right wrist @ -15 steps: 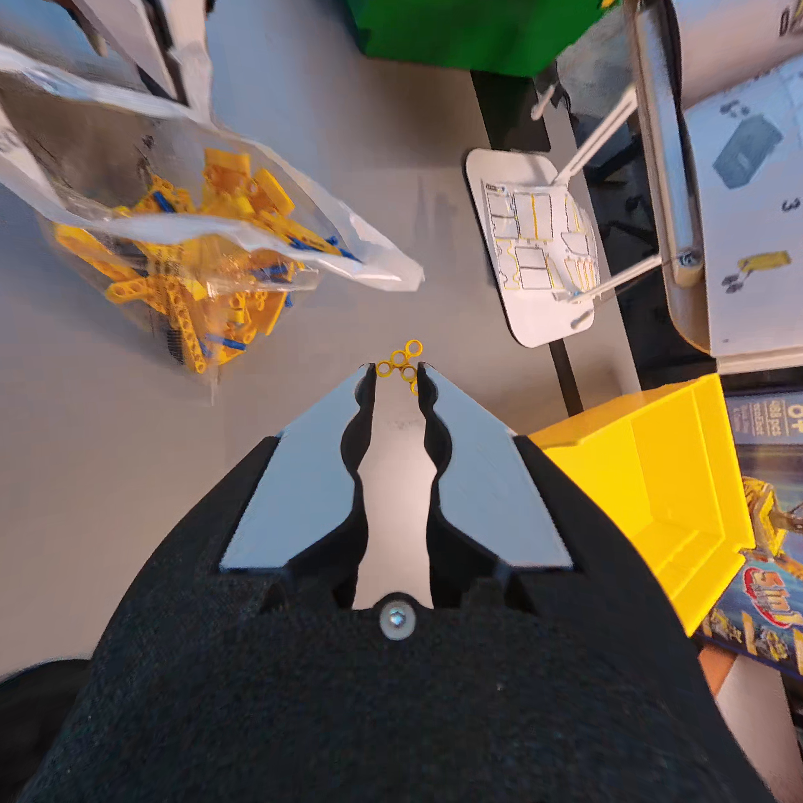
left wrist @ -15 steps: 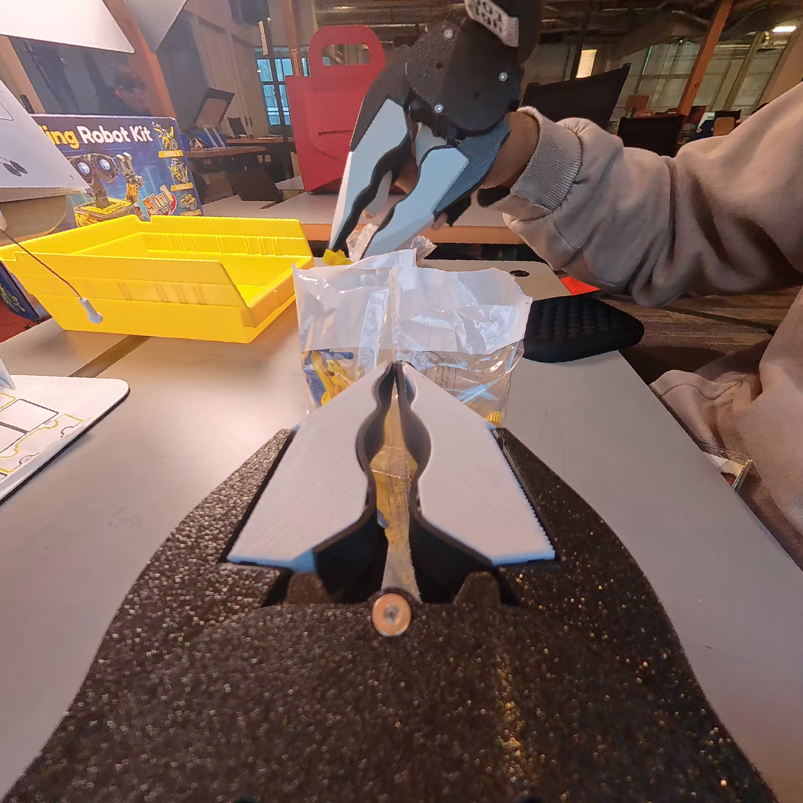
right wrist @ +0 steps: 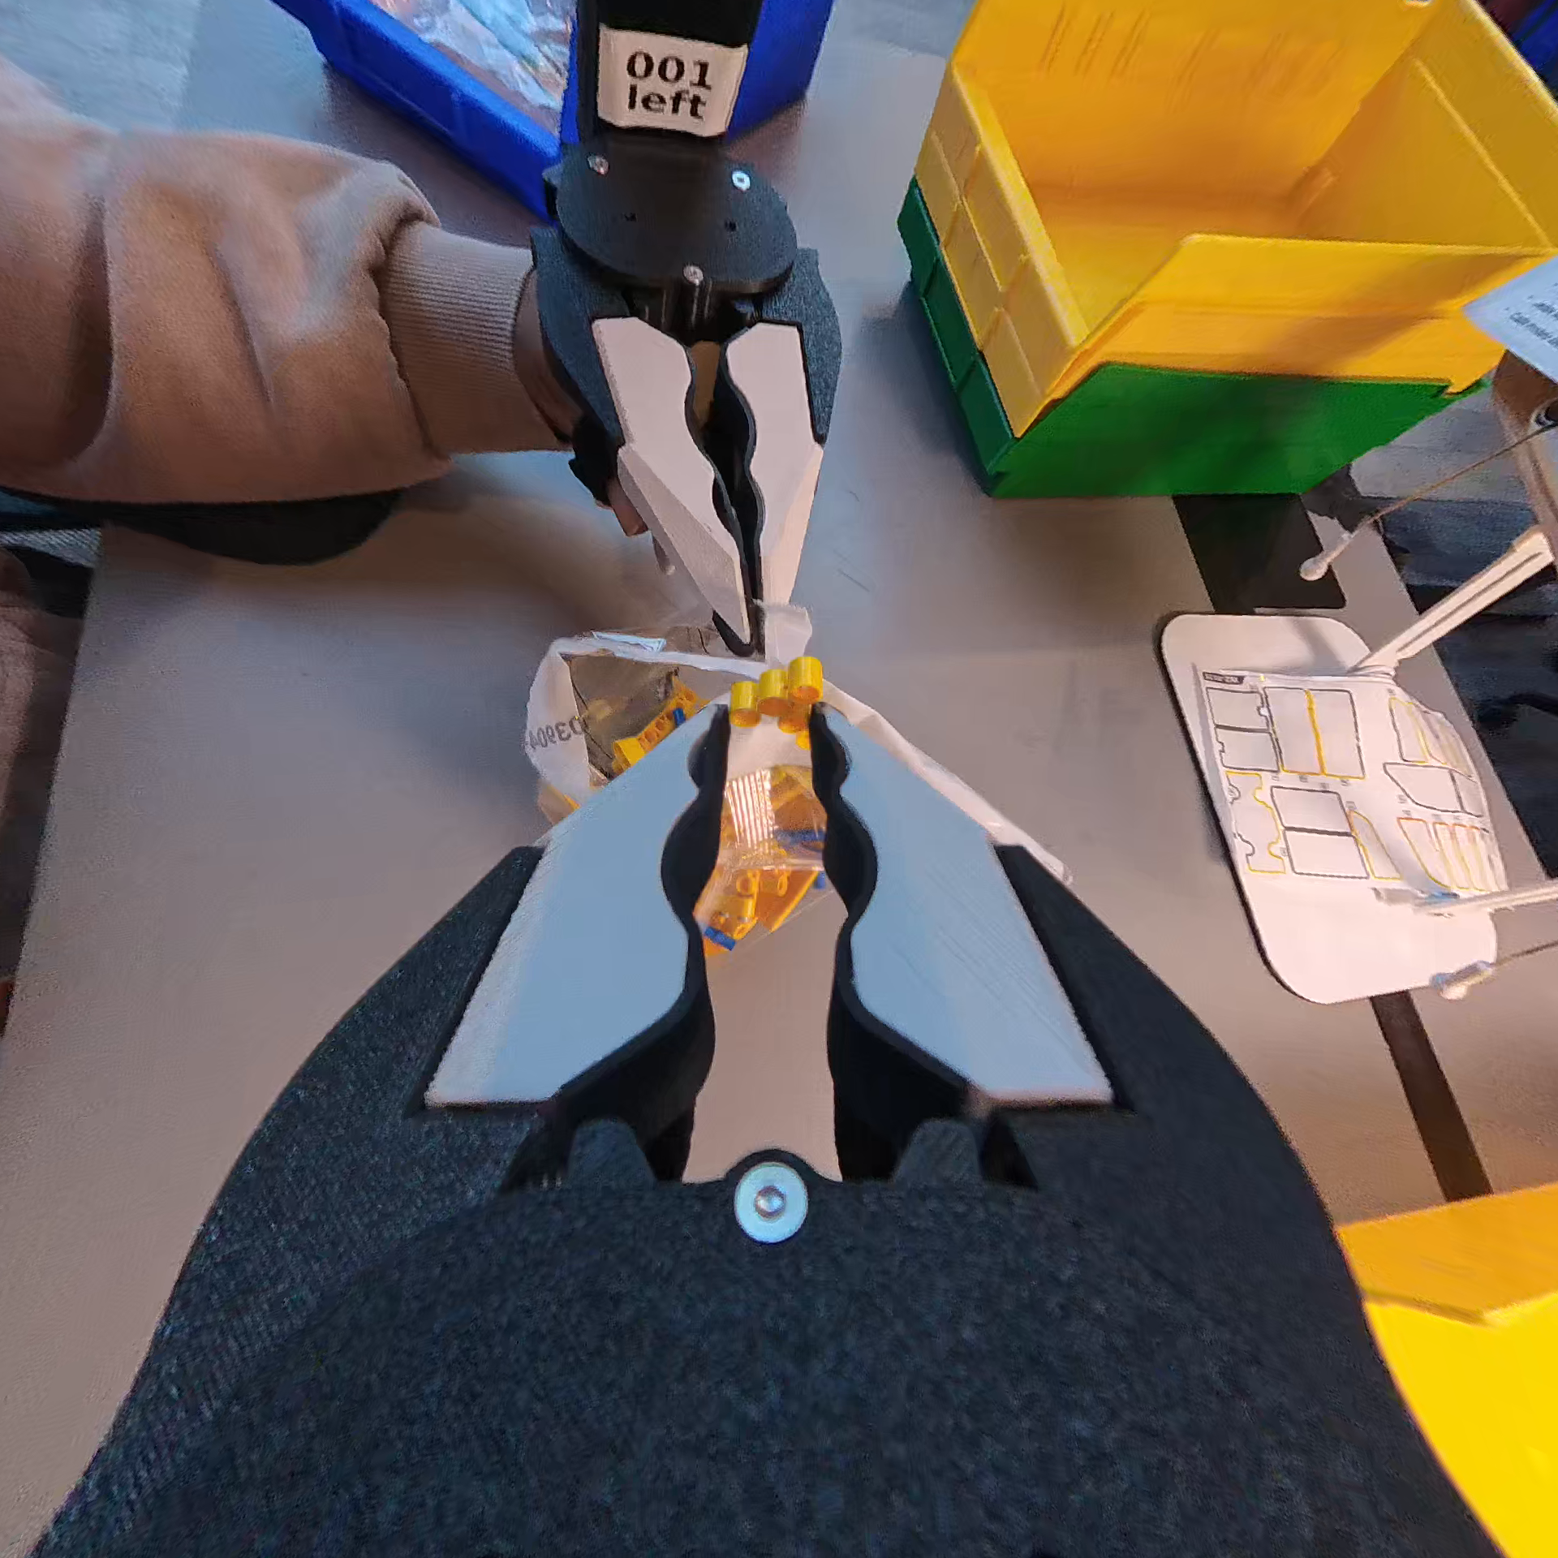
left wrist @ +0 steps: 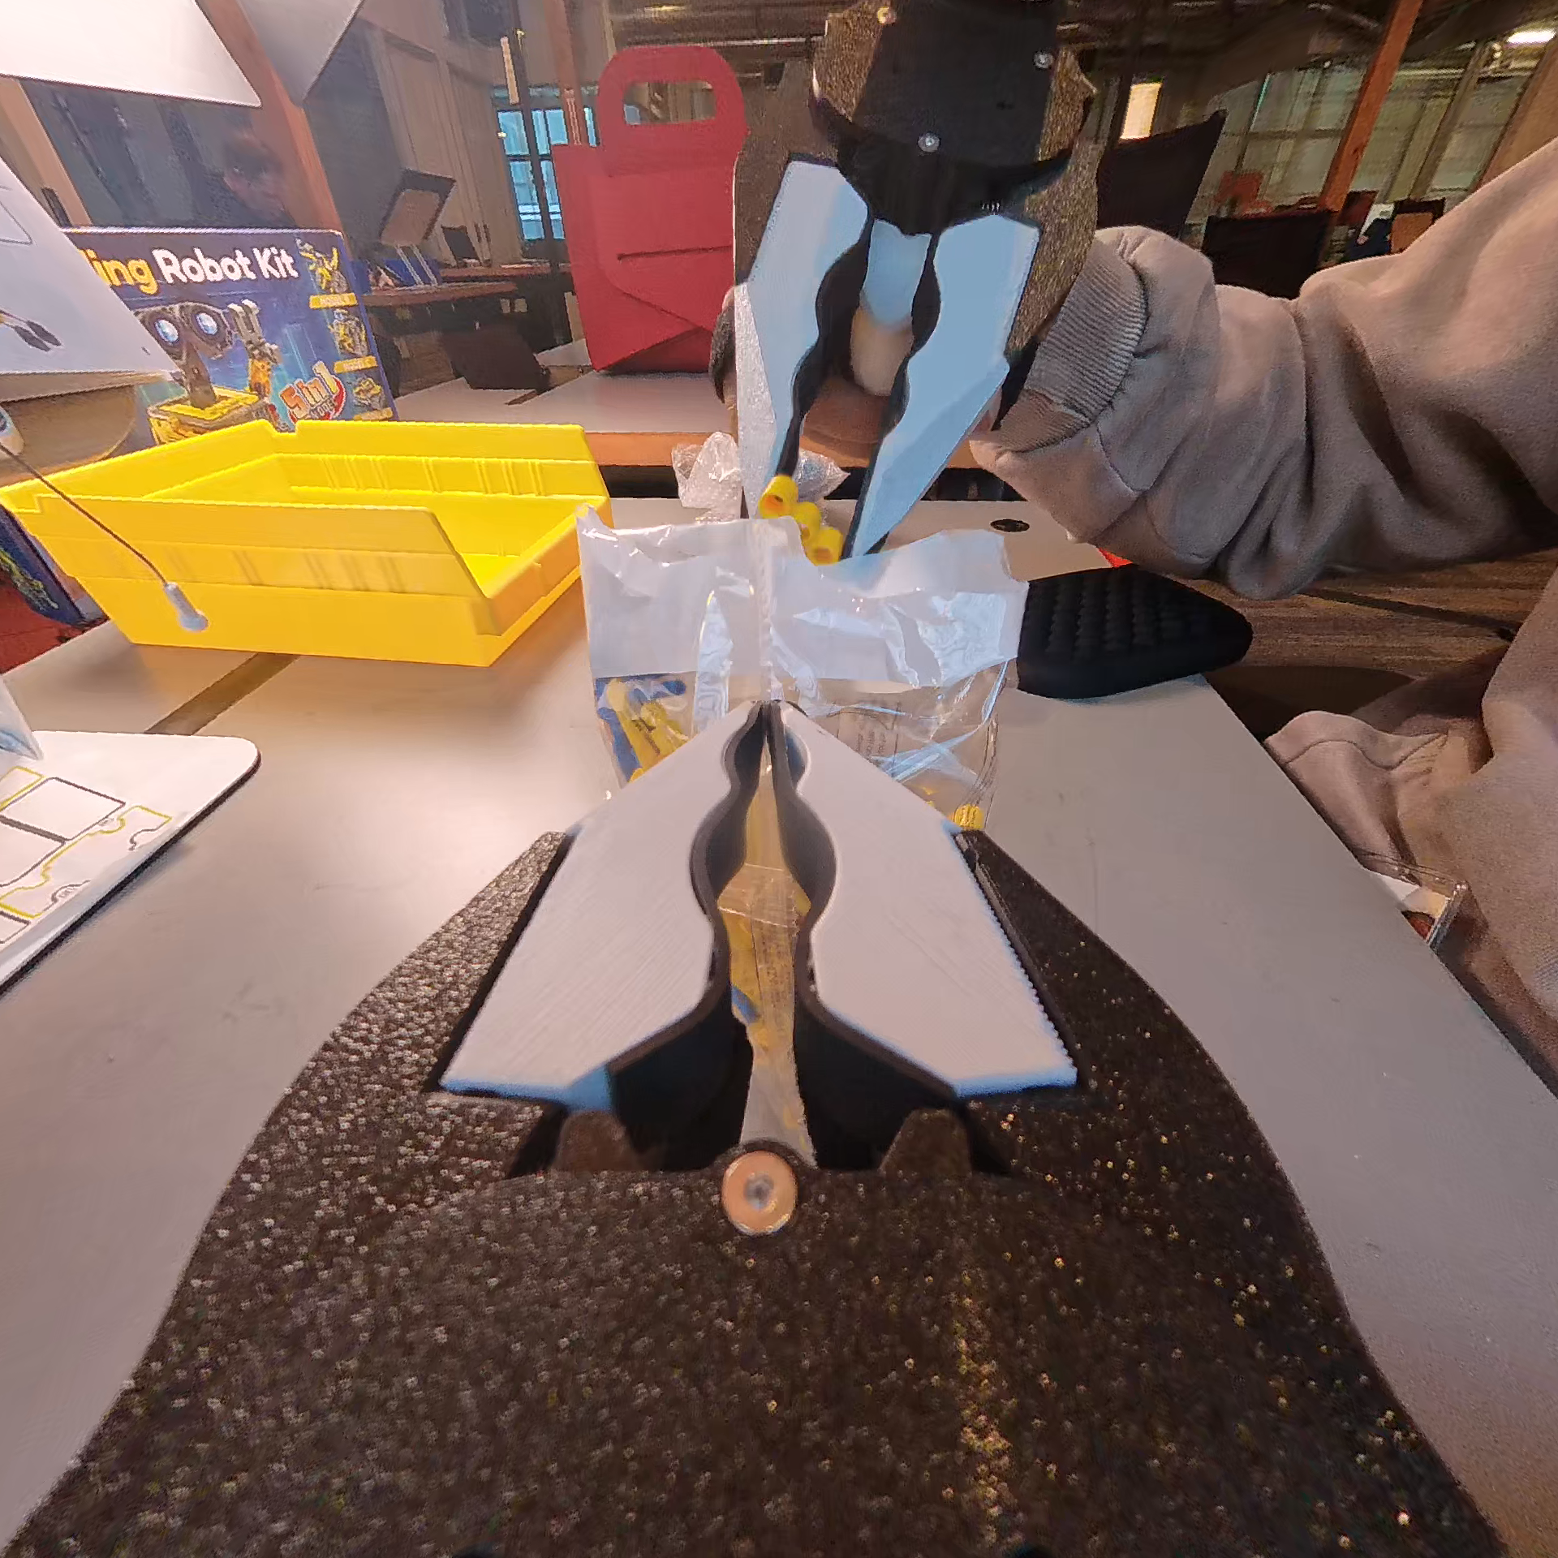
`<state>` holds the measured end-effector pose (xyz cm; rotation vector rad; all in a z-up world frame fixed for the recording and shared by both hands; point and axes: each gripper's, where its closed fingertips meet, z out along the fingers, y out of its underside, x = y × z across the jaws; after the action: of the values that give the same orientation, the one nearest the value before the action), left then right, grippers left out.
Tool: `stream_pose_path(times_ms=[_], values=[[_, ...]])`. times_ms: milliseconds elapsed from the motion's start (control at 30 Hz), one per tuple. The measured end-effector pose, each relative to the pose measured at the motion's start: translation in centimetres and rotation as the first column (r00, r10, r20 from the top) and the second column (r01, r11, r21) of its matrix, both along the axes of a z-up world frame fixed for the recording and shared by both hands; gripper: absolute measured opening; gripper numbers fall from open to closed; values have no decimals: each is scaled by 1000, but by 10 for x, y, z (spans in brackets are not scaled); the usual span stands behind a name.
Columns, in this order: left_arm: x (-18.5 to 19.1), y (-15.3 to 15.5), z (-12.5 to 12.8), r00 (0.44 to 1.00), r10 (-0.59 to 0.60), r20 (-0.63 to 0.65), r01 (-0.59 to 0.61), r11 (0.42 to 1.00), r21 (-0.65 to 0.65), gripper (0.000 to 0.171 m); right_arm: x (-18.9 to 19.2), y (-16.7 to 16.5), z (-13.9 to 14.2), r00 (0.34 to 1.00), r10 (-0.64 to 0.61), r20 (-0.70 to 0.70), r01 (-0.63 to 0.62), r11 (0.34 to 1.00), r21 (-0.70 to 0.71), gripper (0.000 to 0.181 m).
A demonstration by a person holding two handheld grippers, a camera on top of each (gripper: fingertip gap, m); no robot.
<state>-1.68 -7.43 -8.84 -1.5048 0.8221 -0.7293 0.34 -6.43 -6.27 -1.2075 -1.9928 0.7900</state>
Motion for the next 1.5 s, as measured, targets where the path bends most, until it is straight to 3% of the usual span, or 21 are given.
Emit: stream_pose_path(times_ms=[200, 433, 567, 700, 767, 867, 967, 1067, 1167, 1233, 1367, 1500], values=[[-2, 1, 1, 1000, 4, 9, -4, 1000, -2, 0, -2, -12, 38, 993, 47, -110, -65, 985, -158, 18], [-7, 2, 1, 1000, 15, 22, -15, 1000, -4, 0, 9, -11, -23, 992, 55, 113, -49, 997, -56, 18], [-7, 2, 2, 1000, 14, 28, -13, 1000, -3, 0, 3, -13, 1, 999, 48, -2, -48, 996, -74, 43], [-10, 2, 6, 999, 20, 49, -21, 1000, 7, 0, 18, 16, 39, 985, -50, -166, 24, 987, -159, 46], [-13, 2, 9, 998, 27, 64, -29, 999, 19, 0, 32, 42, 25, 979, -131, -154, 102, 978, -184, 44], [-15, 3, 15, 995, 35, 97, -38, 999, 32, 0, 45, 53, -24, 984, -171, -58, 144, 935, -323, 40], [-13, 1, 21, 990, 22, 138, -28, 999, 43, 0, 33, 31, -43, 983, -140, -116, 74, 890, -451, 41], [-9, 1, 26, 989, 25, 149, -34, 998, 58, 0, 24, 0, -21, 965, -40, -260, -92, 875, -475, 44], [-9, -1, 33, 984, 23, 176, -37, 997, 72, 0, 27, -4, 0, 954, -14, -301, -129, 884, -450, 48], [-8, -3, 41, 979, 9, 205, -27, 996, 88, 0, 29, -2, 4, 951, -27, -307, -117, 889, -443, 45], [0, -6, 45, 977, -14, 213, -7, 995, 99, 0, 26, -2, 4, 931, -56, -360, -99, 911, -400, 20], [6, -7, 44, 974, -33, 223, 13, 996, 89, 0, 26, -1, 4, 913, -66, -402, -93, 927, -364, 13]])
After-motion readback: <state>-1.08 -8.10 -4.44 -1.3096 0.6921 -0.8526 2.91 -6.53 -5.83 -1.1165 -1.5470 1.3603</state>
